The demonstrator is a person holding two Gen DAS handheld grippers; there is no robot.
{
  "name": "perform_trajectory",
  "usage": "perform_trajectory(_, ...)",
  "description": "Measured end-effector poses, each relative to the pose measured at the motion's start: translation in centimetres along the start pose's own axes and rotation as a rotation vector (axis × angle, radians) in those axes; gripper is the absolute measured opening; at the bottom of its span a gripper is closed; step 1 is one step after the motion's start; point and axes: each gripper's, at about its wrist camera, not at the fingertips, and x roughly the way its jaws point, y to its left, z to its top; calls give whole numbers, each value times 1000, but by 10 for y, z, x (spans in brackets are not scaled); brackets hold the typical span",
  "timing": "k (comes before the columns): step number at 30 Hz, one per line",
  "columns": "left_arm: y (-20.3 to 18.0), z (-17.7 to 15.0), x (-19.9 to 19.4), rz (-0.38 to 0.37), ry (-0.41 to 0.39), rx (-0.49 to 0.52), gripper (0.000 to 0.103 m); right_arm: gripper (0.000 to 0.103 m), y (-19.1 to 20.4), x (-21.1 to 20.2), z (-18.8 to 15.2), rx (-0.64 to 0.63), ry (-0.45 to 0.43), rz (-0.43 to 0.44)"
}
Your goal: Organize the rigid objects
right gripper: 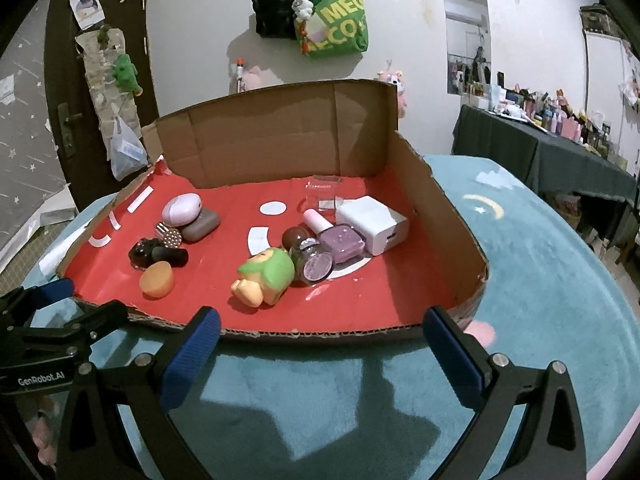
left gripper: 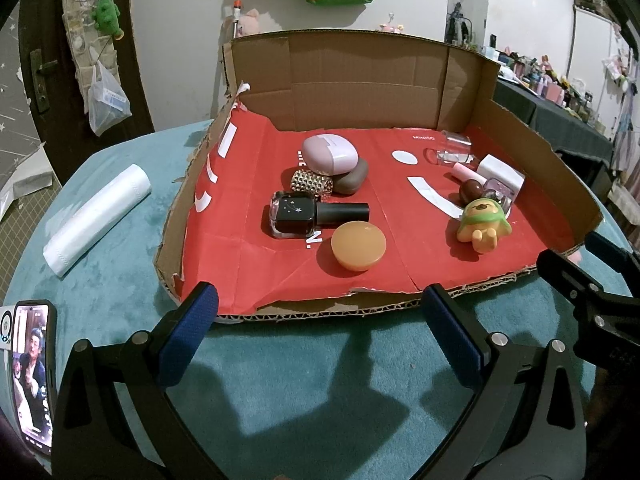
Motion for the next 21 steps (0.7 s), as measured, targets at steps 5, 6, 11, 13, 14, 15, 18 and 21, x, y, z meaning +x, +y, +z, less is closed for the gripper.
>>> perform_trajectory(5,0,0,0,0,1,1,103,103,2,0,1,-5,1,-1)
perform_trajectory(6,0,0,0,0,1,1,103,103,3,1,1,-4,3,-1)
perform_trajectory(11,-1,0,0,0,4,0,103,103,3,3,2,-9,3,-3)
perform_trajectory(13,-1,0,0,0,5,1,103,103,3,4,2,-8,4,-3)
perform_trajectory(14,-1,-1,0,0,5,2,103,103,4,4,2,-8,3,-3)
perform_trajectory(15,-1,-1,0,0,6,1,103,103,4,4,2,-9,3,-3)
perform_trajectory(18,-1,0,0,0,6,1,103,103,4,4,2,-9,3,-4)
perform_trajectory(21,-1,-1,1,-2,11,1,103,103,4,4,3,-9,4,-3)
